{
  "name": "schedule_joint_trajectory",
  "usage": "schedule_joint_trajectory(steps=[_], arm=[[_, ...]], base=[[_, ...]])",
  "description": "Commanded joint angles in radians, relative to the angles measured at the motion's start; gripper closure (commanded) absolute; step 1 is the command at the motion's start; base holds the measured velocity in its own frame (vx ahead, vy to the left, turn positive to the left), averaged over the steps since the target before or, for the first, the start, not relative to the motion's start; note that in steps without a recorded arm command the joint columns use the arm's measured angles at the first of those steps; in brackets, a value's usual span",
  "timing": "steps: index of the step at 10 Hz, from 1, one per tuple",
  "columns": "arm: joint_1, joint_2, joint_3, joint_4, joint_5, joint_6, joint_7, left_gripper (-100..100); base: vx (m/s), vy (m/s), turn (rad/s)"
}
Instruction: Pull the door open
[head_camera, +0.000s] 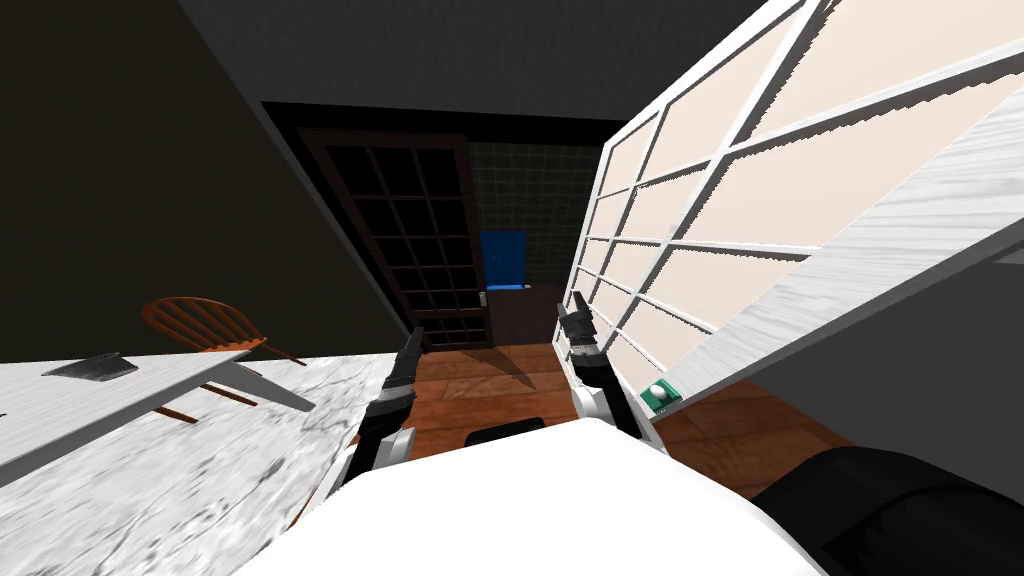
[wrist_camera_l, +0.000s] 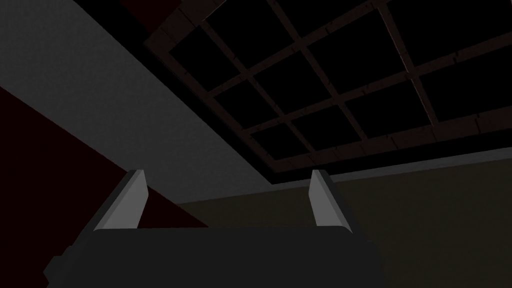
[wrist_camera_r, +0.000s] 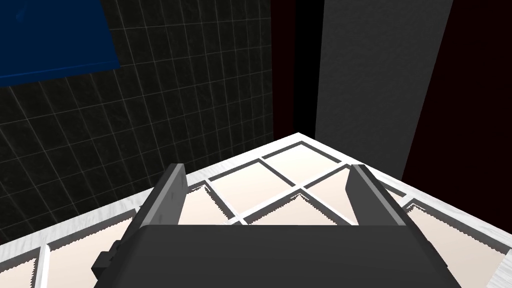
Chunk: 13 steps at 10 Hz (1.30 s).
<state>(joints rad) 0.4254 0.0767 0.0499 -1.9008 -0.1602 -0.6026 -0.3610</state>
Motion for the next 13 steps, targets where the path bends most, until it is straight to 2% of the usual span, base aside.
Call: schedule_joint_trajectory(steps=[1,13], arm=[[-0.008,0.005,0.012,0.033,-0.005,-0.007,-0.035,-100],[-0.083,0.014,0.101,0.328,-0.054,-0.078,-0.304,-100]], base=[[0.091,-0.026,-0.055],[0.104,-0.018,-0.061]])
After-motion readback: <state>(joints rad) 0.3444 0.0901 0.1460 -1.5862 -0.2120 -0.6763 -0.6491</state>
